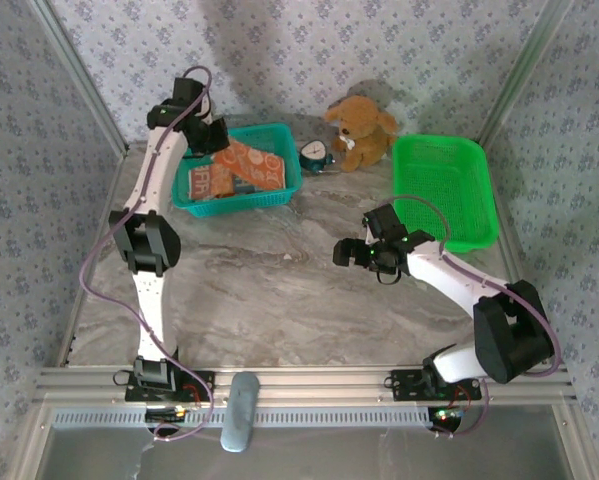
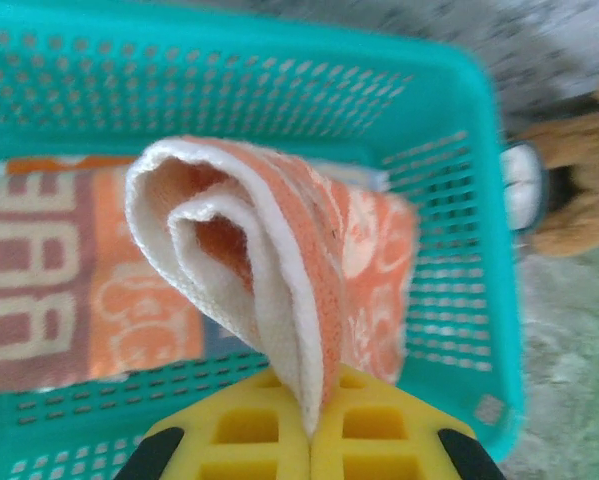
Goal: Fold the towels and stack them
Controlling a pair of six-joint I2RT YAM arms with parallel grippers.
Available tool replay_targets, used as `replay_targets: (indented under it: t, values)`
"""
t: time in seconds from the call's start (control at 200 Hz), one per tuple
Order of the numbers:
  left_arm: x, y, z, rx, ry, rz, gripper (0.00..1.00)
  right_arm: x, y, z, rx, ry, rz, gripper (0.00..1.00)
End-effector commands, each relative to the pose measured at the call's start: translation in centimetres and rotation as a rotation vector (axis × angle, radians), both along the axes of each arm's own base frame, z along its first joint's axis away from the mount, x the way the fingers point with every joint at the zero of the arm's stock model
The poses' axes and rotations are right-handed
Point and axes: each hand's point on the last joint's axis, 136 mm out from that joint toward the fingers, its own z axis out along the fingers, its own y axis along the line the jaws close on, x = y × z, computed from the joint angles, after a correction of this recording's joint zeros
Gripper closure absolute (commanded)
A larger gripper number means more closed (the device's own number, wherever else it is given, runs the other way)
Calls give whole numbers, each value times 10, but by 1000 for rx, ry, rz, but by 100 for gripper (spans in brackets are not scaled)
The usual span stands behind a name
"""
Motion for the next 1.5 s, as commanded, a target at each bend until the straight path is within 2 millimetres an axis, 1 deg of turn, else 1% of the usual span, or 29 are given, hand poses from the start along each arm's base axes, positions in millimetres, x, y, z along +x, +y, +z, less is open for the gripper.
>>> replay_targets:
  t: [0.0, 0.13, 0.245, 0.425, 0.52, 0.64, 0.964, 1.269, 1.494]
  values:
    - [-4, -28, 58, -69, -123, -35, 100, 5, 8, 9, 9, -26, 29, 0]
    - [-4, -48, 77, -109, -169, -58, 100, 3, 8, 8, 6, -23, 33, 0]
    - [-4, -52, 85, -122, -194, -65, 100, 2, 8, 7, 4, -23, 34, 0]
    - [-3, -53, 82, -120, -188, -74, 100, 0, 8, 7, 4, -23, 34, 0]
    - [-2, -56, 83, -130, -193, -82, 100, 0, 9, 7, 7, -23, 36, 0]
    - [1, -64, 81, -153, -201, -106, 100, -1, 9, 6, 4, -19, 36, 0]
    - [9, -97, 74, -231, -212, -190, 100, -6, 5, 3, -4, -15, 27, 0]
    - [13, -106, 74, -258, -233, -230, 100, -8, 6, -1, -5, -8, 24, 0]
    - [9, -127, 79, -303, -244, -284, 100, -8, 6, -3, -8, -1, 22, 0]
